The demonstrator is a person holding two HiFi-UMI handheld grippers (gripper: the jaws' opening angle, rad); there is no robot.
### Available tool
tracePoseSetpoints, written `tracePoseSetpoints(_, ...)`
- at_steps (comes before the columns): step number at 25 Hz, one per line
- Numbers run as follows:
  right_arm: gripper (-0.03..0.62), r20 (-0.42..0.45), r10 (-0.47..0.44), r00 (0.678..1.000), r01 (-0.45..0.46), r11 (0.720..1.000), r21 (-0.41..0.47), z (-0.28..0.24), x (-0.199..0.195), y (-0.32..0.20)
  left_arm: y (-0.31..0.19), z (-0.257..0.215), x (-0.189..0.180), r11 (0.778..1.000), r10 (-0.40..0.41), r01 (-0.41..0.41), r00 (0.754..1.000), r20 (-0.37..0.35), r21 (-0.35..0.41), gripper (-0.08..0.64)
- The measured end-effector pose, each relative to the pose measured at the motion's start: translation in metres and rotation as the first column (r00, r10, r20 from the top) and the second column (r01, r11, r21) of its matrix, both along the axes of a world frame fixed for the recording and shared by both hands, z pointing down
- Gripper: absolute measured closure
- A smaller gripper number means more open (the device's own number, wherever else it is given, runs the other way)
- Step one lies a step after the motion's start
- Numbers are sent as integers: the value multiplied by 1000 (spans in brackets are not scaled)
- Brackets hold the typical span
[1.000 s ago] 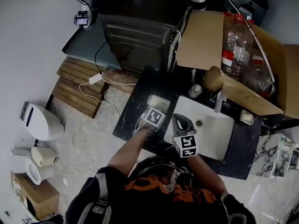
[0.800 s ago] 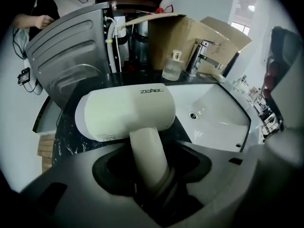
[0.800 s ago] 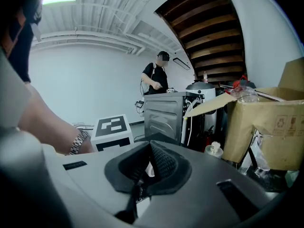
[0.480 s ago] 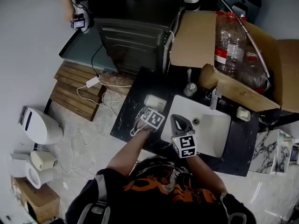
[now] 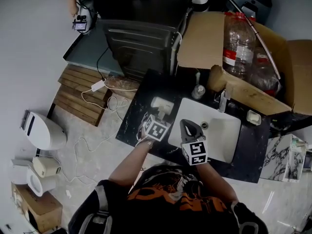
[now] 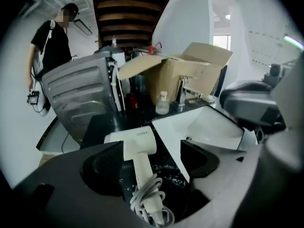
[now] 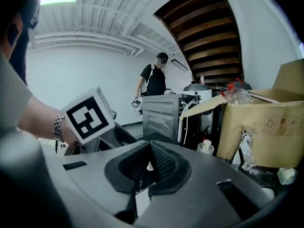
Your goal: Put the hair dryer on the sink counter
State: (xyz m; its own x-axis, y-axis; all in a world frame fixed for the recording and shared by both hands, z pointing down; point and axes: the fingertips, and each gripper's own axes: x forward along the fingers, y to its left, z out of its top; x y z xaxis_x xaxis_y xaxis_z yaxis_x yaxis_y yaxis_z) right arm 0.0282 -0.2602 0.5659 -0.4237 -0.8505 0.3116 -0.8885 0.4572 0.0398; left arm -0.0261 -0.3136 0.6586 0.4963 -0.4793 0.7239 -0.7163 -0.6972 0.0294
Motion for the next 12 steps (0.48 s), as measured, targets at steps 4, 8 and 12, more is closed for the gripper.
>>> tracePoseSetpoints(4,578,5,23,1000,-23,1000,10,-6,10,7,7,-47,2,993,4,6,996,-84,121,237)
tracePoseSetpoints(8,578,14,57,998,-57,998,28,-17,24,12,23,-93,21,976,62,-22,982,-181,219,267)
tracePoseSetpoints(12,578,58,105,993,-109,992,58,-40,41,14,40,-143,41,940,125,-27,955,-270,339,374)
